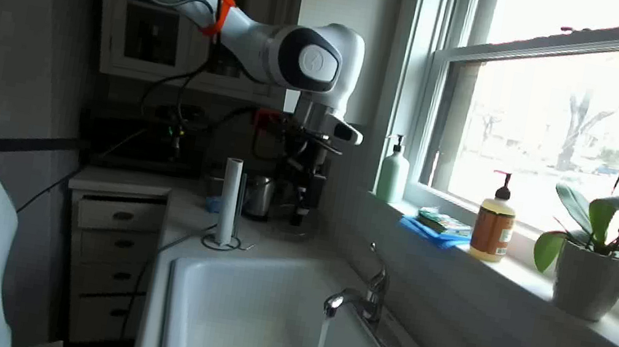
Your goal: Close the tap
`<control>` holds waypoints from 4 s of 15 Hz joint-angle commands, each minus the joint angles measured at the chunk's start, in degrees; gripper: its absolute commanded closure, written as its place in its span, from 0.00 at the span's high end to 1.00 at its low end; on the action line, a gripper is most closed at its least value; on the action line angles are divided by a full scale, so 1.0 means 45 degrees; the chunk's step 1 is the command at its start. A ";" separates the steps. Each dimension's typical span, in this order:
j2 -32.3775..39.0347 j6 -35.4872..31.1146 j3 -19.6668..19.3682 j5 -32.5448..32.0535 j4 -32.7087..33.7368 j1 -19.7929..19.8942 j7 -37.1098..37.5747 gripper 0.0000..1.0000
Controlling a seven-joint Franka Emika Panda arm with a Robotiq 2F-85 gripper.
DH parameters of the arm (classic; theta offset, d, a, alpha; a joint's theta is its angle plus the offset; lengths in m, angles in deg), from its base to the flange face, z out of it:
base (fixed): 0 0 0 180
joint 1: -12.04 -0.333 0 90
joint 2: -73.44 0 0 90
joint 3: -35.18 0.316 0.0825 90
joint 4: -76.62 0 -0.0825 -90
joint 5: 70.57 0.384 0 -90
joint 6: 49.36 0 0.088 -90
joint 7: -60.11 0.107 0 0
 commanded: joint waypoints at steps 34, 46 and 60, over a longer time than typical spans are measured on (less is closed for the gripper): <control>0.6149 -0.5776 -0.0207 -0.1951 0.4685 -0.0101 -0.0873 1.00; 0.7794 -0.7583 -0.0241 -0.1945 0.5945 -0.0357 -0.1876 0.30; 0.7638 -0.6844 -0.0780 -0.2887 0.5892 -0.0603 -0.1212 0.00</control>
